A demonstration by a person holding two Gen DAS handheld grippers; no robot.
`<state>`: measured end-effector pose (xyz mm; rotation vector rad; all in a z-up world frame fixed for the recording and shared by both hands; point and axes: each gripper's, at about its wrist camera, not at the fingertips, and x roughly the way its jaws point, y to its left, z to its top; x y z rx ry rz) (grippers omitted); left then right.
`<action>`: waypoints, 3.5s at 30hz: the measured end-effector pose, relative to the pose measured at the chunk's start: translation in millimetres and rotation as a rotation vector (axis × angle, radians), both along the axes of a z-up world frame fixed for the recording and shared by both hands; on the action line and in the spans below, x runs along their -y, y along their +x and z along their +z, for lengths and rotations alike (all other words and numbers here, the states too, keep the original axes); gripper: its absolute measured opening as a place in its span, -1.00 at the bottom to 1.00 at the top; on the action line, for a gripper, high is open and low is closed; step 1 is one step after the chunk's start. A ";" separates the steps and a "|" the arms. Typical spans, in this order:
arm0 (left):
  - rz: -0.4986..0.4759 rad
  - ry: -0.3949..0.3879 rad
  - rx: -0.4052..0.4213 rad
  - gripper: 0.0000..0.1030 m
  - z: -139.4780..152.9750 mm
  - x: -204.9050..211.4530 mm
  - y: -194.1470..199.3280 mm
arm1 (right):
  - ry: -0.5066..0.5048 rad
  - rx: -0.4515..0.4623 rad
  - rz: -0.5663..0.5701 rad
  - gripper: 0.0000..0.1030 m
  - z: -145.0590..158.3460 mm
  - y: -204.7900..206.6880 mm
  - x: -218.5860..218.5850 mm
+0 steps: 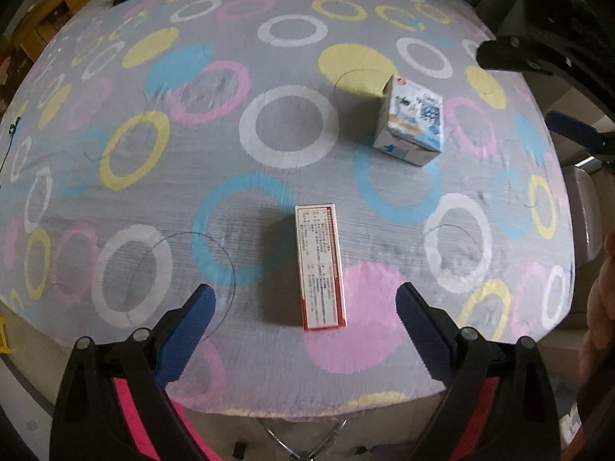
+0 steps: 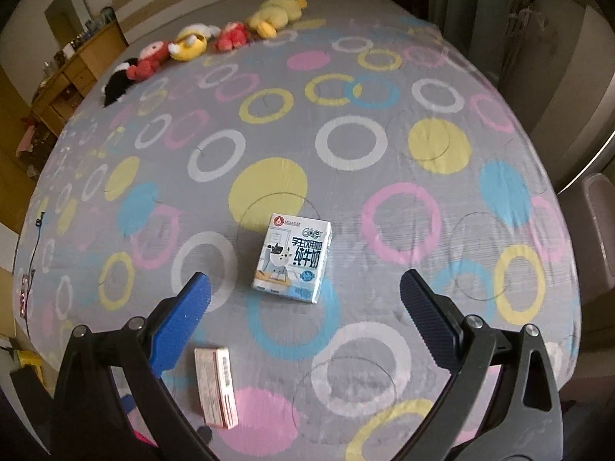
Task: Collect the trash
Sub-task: 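Grasp the white milk carton with the right gripper while the left gripper approaches the red-white box, then grasp the red-white box with the left gripper and lift it, then carry the milk carton and red-white box down over the bag bin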
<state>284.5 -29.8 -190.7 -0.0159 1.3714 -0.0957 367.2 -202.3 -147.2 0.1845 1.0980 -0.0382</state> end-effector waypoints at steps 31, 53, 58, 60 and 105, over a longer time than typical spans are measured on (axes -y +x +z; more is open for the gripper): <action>0.140 -0.001 -0.082 -0.02 -74.7 -20.0 20.1 | -0.087 -0.134 -0.004 0.27 -127.0 57.5 -16.5; 0.050 -0.020 0.140 -0.36 17.4 -62.2 -13.8 | -0.041 0.104 0.096 0.26 -19.0 -56.1 -17.3; 0.009 -0.016 0.183 -0.36 38.1 -58.8 -39.1 | -0.020 0.175 0.120 0.26 20.2 -111.2 -21.1; -0.004 -0.013 0.203 -0.36 47.2 -59.8 -45.7 | -0.020 0.199 0.127 0.26 33.7 -130.0 -25.0; -0.299 0.025 0.141 -0.36 3.8 -23.6 -242.3 | -0.046 0.143 0.140 0.26 3.0 -362.7 -70.8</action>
